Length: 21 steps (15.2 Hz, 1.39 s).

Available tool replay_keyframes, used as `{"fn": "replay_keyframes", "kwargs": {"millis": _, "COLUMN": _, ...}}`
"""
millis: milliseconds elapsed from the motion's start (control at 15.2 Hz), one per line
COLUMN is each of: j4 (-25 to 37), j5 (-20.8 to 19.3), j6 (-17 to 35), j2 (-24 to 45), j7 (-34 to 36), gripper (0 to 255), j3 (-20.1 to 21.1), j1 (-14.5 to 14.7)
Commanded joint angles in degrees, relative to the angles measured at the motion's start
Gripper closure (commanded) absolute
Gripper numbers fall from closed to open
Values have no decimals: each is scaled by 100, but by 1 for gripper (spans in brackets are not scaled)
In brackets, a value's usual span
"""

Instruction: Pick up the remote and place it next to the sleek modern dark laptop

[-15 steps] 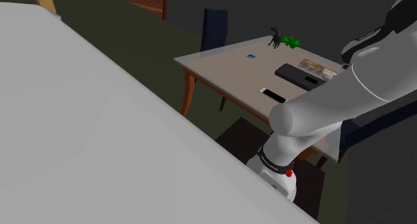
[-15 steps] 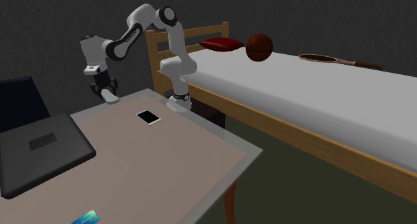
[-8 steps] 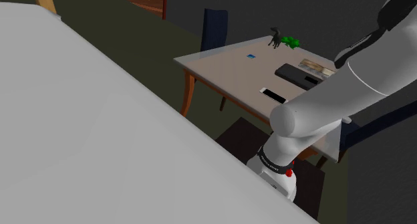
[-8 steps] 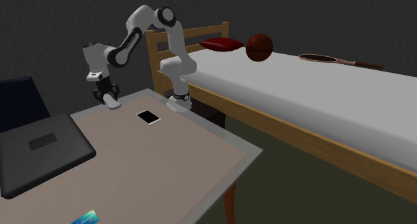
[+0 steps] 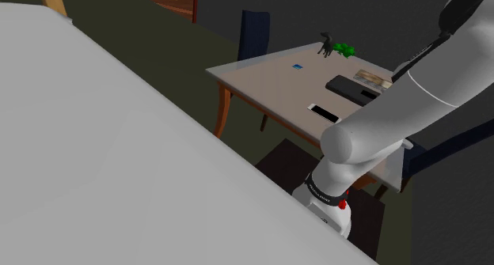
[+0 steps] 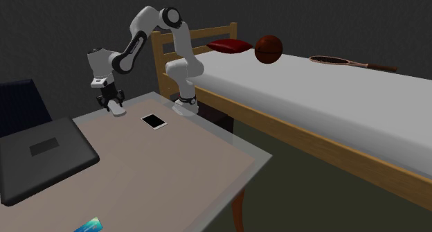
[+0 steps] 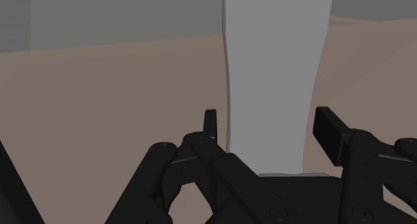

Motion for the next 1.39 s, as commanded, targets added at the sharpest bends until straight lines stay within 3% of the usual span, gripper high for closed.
{"fn": "replay_keyframes", "kwargs": {"millis": 0, "j4": -1, "j5": 2, "j6": 4, "j2": 2, "j7": -2, "gripper": 255, "j3": -3, "j1": 2}}
{"fn": "replay_keyframes", "kwargs": {"millis": 132, "j4": -1, "j5": 2, "j6": 4, "j2": 2, "j7": -2, "gripper": 255, "j3": -3, "j1": 2}}
{"fn": "replay_keyframes", "kwargs": {"millis": 198, "j4": 0, "j5": 3, "j6": 4, "j2": 3, "j7": -3, "gripper": 0, "j3": -4, "j1": 3}}
{"fn": "replay_keyframes", "kwargs": {"millis": 528, "j4": 0, "j5": 4, "j6": 4, "j2": 4, "j7": -3, "gripper": 0, "j3": -5, "j1": 4}}
{"fn": "replay_keyframes", "kwargs": {"millis": 792, "j4": 387, "j5": -491, "j6": -885, "j2": -667, "j7": 400, "gripper": 0, "j3": 806, "j1": -594}}
{"fn": "replay_keyframes", "kwargs": {"millis": 1320, "j4": 387, "j5": -489, "j6": -885, "j2": -666, "j7": 398, "gripper": 0, "j3": 808, "j1": -597}}
